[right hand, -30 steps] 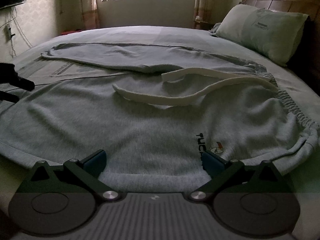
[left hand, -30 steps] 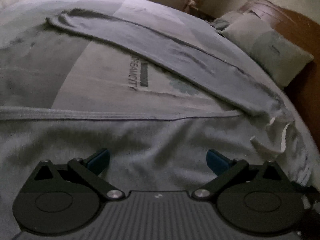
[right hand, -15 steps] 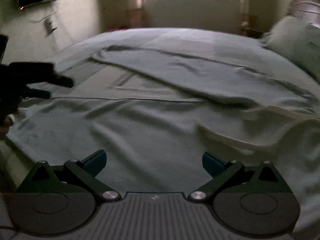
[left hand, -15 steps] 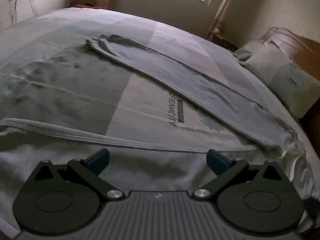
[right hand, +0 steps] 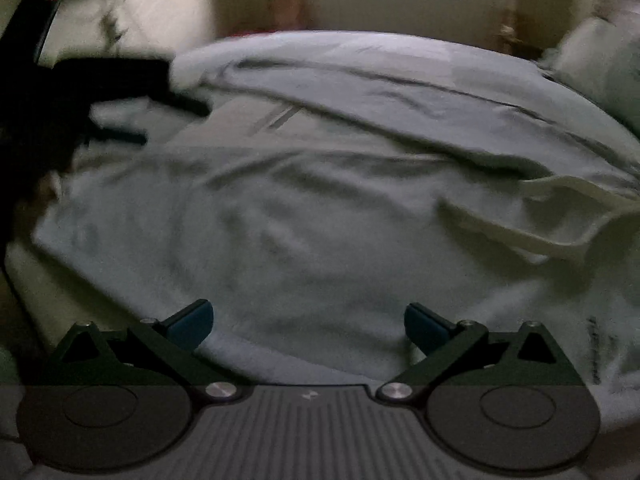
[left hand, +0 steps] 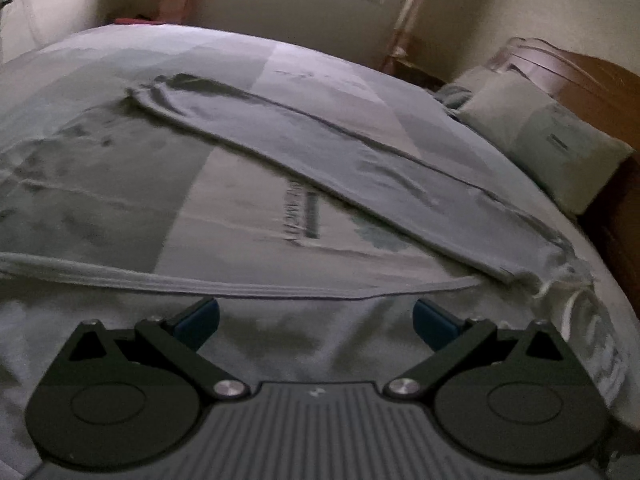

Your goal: Fold clothes

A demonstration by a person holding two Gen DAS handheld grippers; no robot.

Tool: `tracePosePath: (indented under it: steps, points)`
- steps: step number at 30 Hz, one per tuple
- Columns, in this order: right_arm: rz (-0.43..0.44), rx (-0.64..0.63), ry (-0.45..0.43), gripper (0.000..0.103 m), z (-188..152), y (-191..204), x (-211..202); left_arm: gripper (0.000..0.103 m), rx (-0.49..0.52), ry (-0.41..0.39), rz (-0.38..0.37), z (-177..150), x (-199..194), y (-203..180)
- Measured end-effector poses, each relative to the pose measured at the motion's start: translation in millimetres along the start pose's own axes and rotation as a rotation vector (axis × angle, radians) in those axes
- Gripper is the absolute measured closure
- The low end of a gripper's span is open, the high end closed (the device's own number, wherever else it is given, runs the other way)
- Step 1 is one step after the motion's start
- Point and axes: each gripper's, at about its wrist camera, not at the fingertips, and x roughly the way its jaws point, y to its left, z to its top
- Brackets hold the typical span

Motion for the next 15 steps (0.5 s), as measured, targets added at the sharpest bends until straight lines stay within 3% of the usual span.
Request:
tracePosePath:
  steps: [3, 5, 7, 15]
  points:
    - [-0.078, 0.009, -0.013, 0.0, 1.7, -18.8, -7.9, 0.001, 0.036, 0.009, -0.017, -1.8, 4.9, -15.5]
    - [-0.115, 0.032, 0.028, 0.0, -2.6, -32.1, -3.6, 0.001, 0.059, 0.02, -0.025, -2.5, 9.8, -26.3]
    - [-0.133, 0.053, 0.07, 0.0, -10.4, -41.1, 2.8, 0.001, 0.083, 0.029, -0.038, -3.0, 14.3, -36.4]
    - [-0.166, 0.032, 0.072, 0.0, -17.8, -38.5, 8.9, 0.001, 0.157, 0.061, -0.073, -5.2, 31.1, -72.4]
